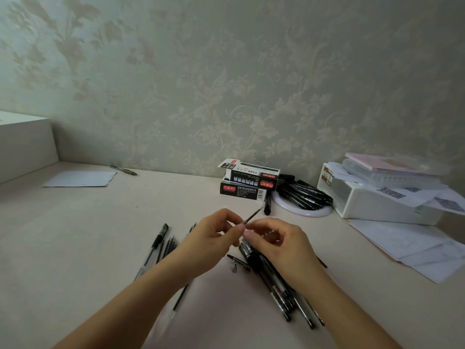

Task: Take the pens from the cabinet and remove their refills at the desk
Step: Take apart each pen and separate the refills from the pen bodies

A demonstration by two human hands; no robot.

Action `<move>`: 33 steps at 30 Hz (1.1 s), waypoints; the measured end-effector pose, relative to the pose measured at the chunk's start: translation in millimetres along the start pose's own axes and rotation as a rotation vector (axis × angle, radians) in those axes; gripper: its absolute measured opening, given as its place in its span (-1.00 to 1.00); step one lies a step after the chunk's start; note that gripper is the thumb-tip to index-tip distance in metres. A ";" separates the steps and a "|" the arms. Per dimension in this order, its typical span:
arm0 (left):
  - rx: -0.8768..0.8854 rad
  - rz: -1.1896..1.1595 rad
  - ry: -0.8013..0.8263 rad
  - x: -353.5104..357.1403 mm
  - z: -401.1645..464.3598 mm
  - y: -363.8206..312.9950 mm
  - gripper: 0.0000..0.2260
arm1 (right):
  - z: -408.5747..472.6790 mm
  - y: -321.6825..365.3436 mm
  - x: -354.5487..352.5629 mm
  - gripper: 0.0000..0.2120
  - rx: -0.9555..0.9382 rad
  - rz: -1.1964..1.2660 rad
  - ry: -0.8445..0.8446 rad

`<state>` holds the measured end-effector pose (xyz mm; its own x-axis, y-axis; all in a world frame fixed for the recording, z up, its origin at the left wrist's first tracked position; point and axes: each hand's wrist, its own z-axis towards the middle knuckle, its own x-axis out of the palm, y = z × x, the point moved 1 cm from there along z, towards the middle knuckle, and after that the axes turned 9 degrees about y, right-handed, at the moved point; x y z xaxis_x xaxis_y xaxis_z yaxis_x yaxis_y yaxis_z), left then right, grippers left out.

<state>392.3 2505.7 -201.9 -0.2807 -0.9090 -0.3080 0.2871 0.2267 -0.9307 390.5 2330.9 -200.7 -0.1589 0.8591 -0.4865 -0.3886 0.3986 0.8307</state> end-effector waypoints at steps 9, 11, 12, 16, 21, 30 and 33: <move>0.003 0.011 -0.024 -1.0 0.9 -1.5 -0.91 | -1.7 -7.6 19.2 -0.82 -0.116 -0.505 0.242; 0.004 0.023 -0.019 -1.1 1.6 0.5 -0.92 | -0.9 -8.2 20.8 -0.88 -0.128 -0.513 0.252; 0.002 0.030 -0.019 -1.3 2.1 1.8 -0.93 | -0.9 -8.5 20.6 -0.89 -0.130 -0.518 0.257; -0.006 0.100 -0.018 -1.8 3.6 7.8 -0.89 | 0.0 -8.3 14.1 -0.95 -0.105 -0.425 0.156; -0.044 0.281 0.004 -4.3 1.7 11.5 -0.86 | 3.3 -10.1 0.3 -0.93 0.041 -0.015 -0.128; -0.006 0.296 0.095 -3.2 1.0 9.3 -0.86 | 5.4 -7.8 1.7 -0.92 0.041 0.193 -0.049; 0.009 0.284 0.098 -4.0 1.2 8.5 -0.87 | 5.6 -7.9 0.0 -0.92 0.047 0.227 -0.040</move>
<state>397.0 2510.8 -208.3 -0.2753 -0.7712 -0.5739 0.3750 0.4636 -0.8028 398.6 2329.5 -205.7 -0.2013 0.9400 -0.2755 -0.3042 0.2073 0.9298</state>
